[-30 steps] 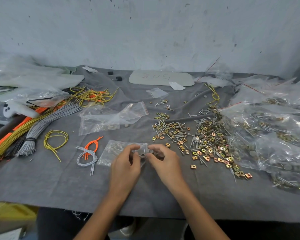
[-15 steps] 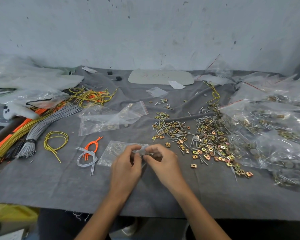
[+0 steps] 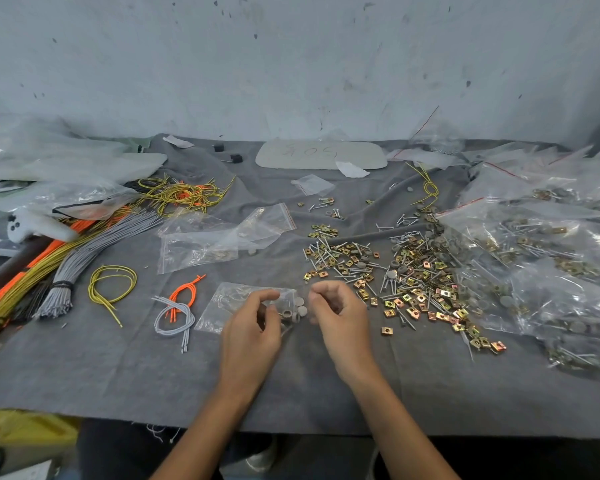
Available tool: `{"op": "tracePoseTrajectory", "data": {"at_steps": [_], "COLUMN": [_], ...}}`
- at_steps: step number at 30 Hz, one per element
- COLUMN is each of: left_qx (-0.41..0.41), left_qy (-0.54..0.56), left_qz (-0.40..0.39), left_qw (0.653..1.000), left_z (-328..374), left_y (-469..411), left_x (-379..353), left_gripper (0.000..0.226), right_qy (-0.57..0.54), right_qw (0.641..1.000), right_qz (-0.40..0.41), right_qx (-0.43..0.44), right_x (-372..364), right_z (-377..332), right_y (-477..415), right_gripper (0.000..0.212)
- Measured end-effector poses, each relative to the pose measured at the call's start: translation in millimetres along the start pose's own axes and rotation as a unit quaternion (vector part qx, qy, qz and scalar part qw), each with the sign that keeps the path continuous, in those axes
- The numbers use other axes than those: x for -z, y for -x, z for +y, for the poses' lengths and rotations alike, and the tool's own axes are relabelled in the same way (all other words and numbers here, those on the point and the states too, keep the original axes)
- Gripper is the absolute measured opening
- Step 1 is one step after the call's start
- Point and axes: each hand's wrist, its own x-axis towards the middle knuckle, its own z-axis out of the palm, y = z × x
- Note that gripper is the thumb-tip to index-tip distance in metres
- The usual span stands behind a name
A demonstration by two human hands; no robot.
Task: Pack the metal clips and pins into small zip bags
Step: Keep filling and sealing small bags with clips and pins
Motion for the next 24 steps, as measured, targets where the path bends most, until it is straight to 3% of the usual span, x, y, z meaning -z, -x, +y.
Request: {"op": "tracePoseTrajectory", "data": {"at_steps": [11, 14, 19, 24], "left_qx": [-0.005, -0.007, 0.001, 0.000], "left_qy": [-0.001, -0.002, 0.002, 0.002], "left_qz": [0.001, 0.002, 0.004, 0.006], "left_qw": [1.000, 1.000, 1.000, 1.000], "left_z": [1.0, 1.9, 1.8, 2.7], "left_y": [0.3, 0.7, -0.6, 0.3], "left_x": [0.7, 0.7, 1.8, 1.1], "left_gripper": [0.030, 0.029, 0.027, 0.029], "right_qy": [0.006, 0.007, 0.061, 0.204], "right_qw": [1.000, 1.000, 0.992, 0.977], "right_qz": [0.005, -0.004, -0.103, 0.009], "right_qx": [-0.006, 0.001, 0.030, 0.054], "right_x": [0.0, 0.9, -4.6, 1.6], "right_z": [-1.0, -0.4, -4.1, -3.1], "right_y": [0.0, 0.4, 4.7, 8.8], "right_gripper": [0.027, 0.021, 0.010, 0.009]}}
